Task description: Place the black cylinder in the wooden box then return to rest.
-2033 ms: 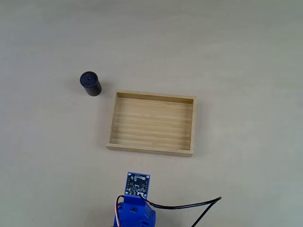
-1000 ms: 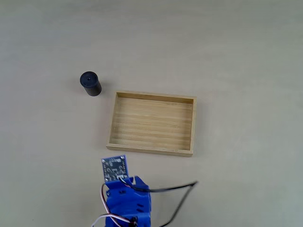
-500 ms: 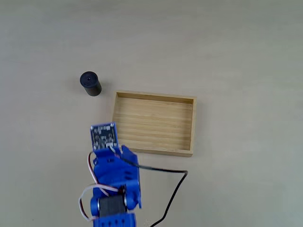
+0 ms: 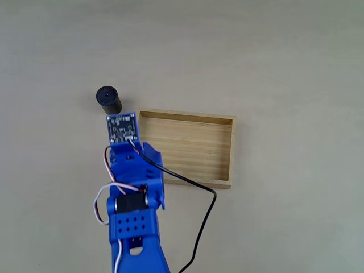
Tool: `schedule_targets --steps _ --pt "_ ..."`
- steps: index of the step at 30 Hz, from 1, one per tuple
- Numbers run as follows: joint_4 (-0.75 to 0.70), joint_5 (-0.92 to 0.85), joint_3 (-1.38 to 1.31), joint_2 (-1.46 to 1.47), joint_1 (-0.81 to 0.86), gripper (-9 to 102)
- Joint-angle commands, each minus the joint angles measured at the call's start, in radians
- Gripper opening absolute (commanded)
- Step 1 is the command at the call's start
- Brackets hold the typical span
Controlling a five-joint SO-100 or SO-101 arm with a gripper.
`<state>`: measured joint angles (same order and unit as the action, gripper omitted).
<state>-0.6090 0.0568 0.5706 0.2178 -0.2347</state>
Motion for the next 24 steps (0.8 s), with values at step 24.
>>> schedule_targets --steps 24 --pt "0.057 0.043 -0.568 -0.410 -0.057 34"
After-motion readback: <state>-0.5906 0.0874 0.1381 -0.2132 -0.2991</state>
